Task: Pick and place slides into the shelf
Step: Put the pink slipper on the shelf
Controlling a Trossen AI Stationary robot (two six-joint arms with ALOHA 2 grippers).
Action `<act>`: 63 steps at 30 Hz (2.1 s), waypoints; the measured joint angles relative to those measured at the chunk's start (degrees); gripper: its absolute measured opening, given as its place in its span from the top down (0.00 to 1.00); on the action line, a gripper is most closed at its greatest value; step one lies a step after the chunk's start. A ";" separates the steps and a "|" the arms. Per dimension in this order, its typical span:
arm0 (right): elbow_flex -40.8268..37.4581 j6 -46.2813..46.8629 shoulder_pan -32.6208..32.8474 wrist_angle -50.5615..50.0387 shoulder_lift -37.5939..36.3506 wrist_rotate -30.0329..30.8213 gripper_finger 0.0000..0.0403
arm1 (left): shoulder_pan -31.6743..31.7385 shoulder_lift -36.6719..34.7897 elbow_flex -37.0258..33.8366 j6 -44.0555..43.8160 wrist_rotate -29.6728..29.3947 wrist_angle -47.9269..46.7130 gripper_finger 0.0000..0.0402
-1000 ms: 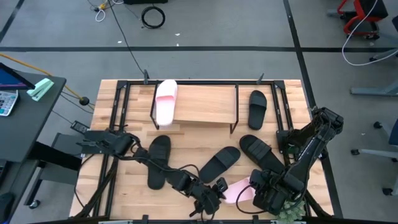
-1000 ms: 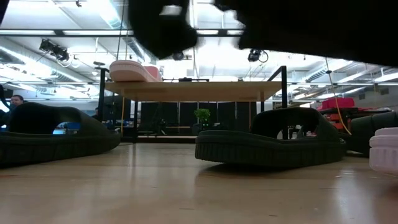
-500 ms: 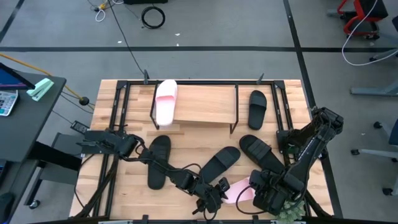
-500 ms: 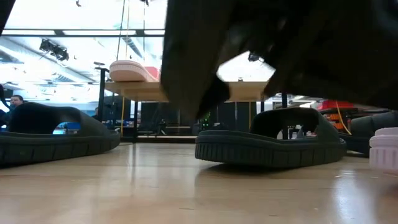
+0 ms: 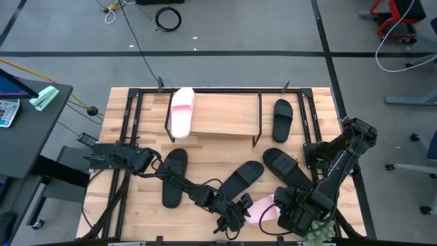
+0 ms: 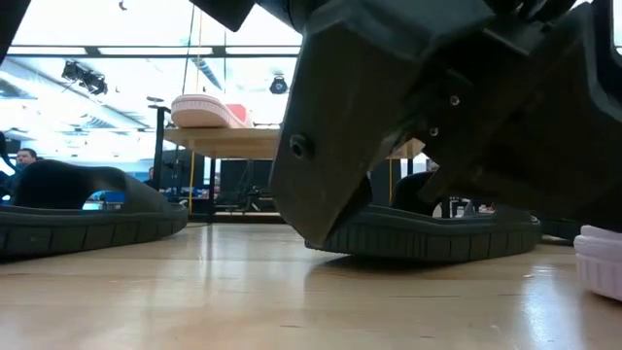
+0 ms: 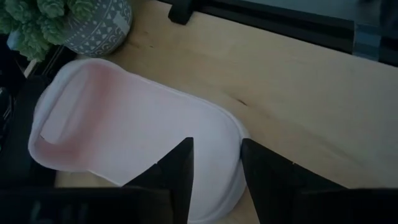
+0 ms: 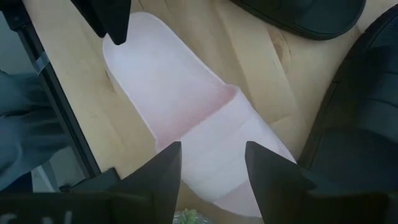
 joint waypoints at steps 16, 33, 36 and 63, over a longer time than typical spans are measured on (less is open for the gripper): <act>0.00 0.00 0.00 0.01 0.00 1.14 0.54 | -0.04 0.11 0.04 -4.39 -0.02 -0.79 0.69; 0.00 0.00 0.01 0.01 0.02 1.34 0.54 | -0.64 0.18 -0.05 -4.07 -0.27 -1.46 0.72; 0.00 0.00 0.02 0.00 0.02 1.40 0.54 | -0.09 0.18 -0.05 -4.86 0.00 -1.43 0.72; 0.00 -0.39 0.41 0.00 0.02 3.27 0.54 | -1.15 -5.36 9.59 -27.06 -4.29 -14.02 0.97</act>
